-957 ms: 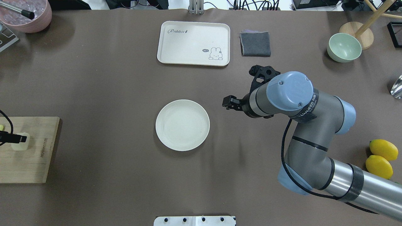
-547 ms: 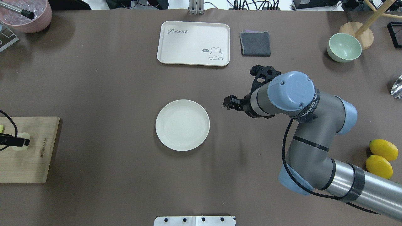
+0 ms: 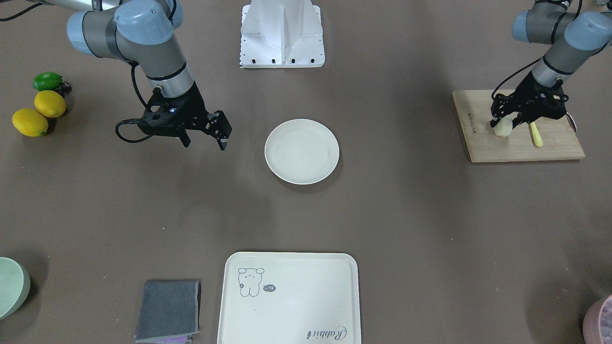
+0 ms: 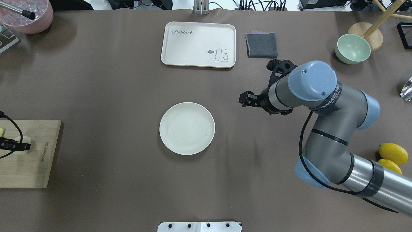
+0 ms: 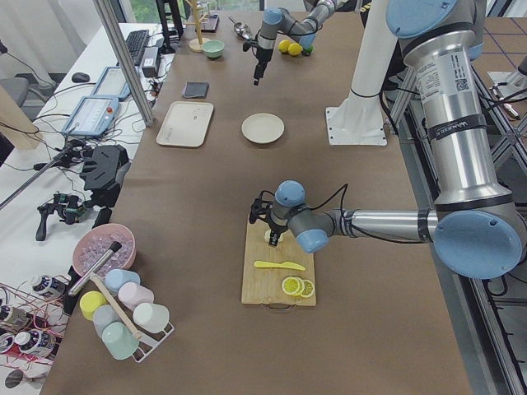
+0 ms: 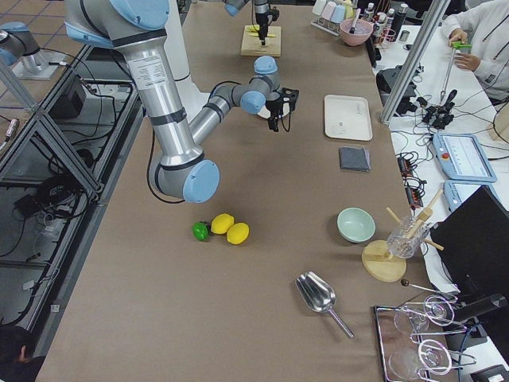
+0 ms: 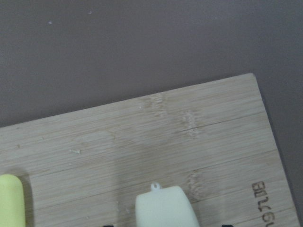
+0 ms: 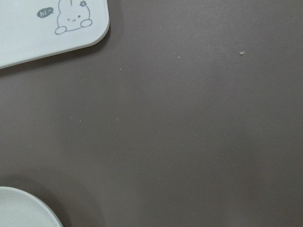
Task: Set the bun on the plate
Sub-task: 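Release the plate and raise the right gripper away while the left gripper grasps the bun, then carry the pale yellow bun with the left gripper over the white plate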
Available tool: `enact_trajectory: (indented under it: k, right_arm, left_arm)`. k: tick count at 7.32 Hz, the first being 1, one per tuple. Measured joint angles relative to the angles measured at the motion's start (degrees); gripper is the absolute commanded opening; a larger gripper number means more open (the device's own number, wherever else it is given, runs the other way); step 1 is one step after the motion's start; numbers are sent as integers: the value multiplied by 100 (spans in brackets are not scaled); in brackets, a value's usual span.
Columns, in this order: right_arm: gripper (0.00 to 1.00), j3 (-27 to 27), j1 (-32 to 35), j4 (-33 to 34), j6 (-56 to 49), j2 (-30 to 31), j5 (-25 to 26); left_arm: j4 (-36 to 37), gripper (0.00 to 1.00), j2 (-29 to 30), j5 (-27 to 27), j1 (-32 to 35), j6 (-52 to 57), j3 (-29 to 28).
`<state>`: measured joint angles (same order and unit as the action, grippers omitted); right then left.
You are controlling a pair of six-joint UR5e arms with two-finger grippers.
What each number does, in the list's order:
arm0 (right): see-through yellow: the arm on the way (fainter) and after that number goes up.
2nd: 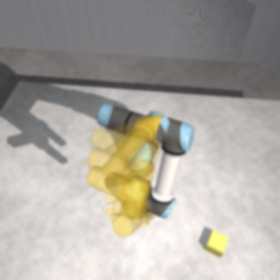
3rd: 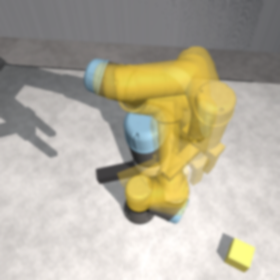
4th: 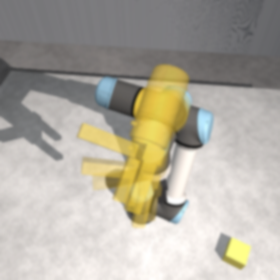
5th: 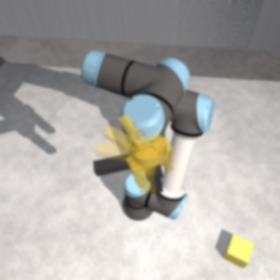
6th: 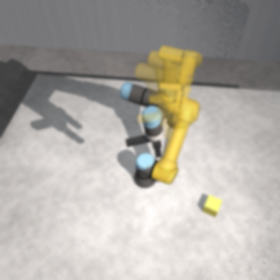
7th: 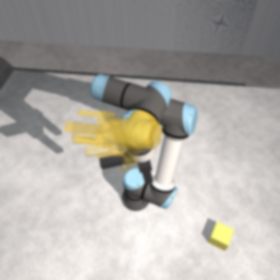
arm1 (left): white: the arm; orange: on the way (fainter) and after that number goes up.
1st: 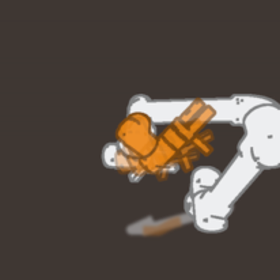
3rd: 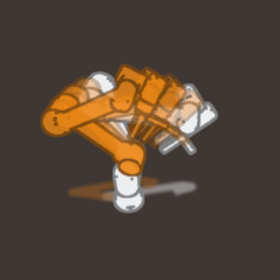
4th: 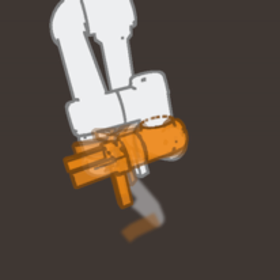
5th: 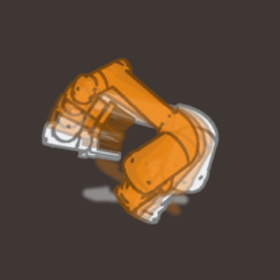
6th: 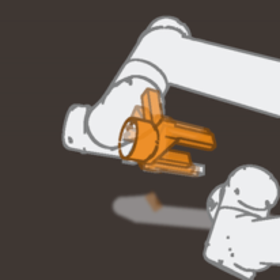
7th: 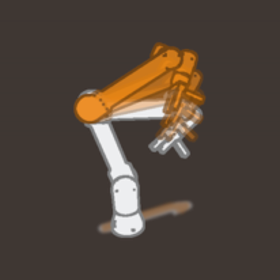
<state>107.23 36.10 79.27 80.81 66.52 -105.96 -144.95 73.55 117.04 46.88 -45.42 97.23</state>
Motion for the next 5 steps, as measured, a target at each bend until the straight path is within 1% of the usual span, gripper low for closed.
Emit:
enact_trajectory:
  k: [2, 3, 5]
  right_arm:
    - [100, 40, 526, 1, -415, 173, -465]
    - [100, 110, 912, 1, -798, 395, -792]
    - [100, 352, 1886, -1, -1994, 1206, -1539]
  left_arm:
    - [11, 34, 49, 28, -2, -4, 56]
    - [59, 35, 122, 91, 8, -10, 152]
    - [502, 35, 504, 265, 50, -26, 461]
